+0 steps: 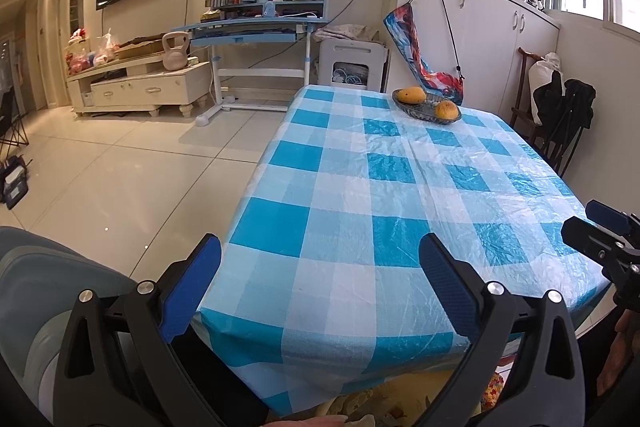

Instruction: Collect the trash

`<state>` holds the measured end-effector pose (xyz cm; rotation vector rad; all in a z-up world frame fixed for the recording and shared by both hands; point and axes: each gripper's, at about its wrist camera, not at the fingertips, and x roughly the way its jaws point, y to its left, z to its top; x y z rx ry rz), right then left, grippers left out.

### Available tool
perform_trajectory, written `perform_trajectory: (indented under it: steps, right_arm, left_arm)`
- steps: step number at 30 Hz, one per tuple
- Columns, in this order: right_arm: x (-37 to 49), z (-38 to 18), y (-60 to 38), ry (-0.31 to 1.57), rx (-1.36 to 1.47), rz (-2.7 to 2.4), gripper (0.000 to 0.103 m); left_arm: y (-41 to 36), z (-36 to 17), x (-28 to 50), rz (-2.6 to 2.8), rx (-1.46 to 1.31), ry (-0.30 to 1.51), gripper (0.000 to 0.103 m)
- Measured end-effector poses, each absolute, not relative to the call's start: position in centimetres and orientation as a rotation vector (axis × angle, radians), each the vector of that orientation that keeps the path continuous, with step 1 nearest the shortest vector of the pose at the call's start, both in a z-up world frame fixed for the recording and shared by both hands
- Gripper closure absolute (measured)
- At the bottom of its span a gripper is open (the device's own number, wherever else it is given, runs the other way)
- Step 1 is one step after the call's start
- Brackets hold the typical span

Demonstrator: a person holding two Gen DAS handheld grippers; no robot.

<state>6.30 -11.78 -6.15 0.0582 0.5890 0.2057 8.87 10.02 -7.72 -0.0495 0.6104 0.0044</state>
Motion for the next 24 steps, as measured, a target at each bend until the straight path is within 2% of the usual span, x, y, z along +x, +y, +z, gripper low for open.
perform_trajectory:
  steps: [24]
  right_arm:
    - [6.55,-5.63,-11.89,0.579,0.049,0.204,0.017]
  left_arm:
    - [9.05,-8.01,9.57,0.007,-0.012,0.630,0.007]
